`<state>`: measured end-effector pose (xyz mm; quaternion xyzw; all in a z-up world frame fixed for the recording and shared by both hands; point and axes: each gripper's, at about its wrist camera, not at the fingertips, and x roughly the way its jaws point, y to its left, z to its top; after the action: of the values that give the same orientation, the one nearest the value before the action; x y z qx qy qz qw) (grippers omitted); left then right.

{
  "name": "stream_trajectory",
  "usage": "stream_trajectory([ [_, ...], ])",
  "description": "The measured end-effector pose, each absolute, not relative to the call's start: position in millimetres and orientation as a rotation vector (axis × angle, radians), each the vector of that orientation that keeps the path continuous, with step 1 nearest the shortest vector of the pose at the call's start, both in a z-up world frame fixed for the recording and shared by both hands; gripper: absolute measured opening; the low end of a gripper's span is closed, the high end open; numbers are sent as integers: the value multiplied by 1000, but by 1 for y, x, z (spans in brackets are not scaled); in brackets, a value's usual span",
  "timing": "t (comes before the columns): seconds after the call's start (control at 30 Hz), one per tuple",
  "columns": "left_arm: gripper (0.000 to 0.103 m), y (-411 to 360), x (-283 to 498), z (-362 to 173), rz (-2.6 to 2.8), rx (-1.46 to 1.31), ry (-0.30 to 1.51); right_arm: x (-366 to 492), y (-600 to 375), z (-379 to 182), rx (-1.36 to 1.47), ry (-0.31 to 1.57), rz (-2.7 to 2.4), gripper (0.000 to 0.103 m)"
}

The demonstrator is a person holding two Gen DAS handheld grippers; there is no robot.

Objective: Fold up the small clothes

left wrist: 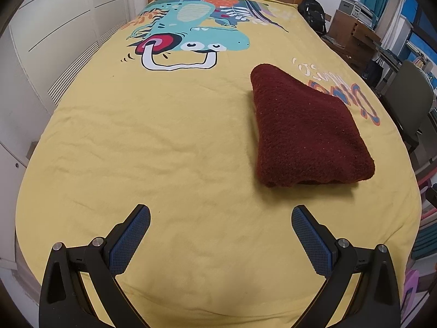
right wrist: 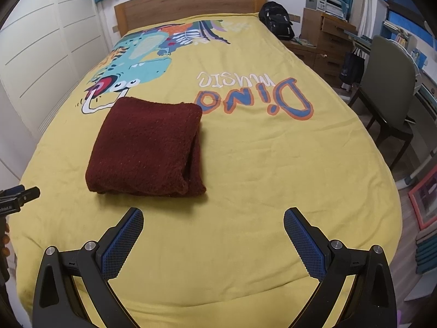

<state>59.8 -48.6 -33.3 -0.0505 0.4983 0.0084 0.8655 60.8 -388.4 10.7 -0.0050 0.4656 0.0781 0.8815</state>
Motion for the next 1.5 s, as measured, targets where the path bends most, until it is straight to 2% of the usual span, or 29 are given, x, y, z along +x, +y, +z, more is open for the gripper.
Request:
stream_trajectory([
  [1.5, 102, -45, 63, -32, 0, -81, 1035, 63, -385, -1, -29, 1006, 173, 102],
])
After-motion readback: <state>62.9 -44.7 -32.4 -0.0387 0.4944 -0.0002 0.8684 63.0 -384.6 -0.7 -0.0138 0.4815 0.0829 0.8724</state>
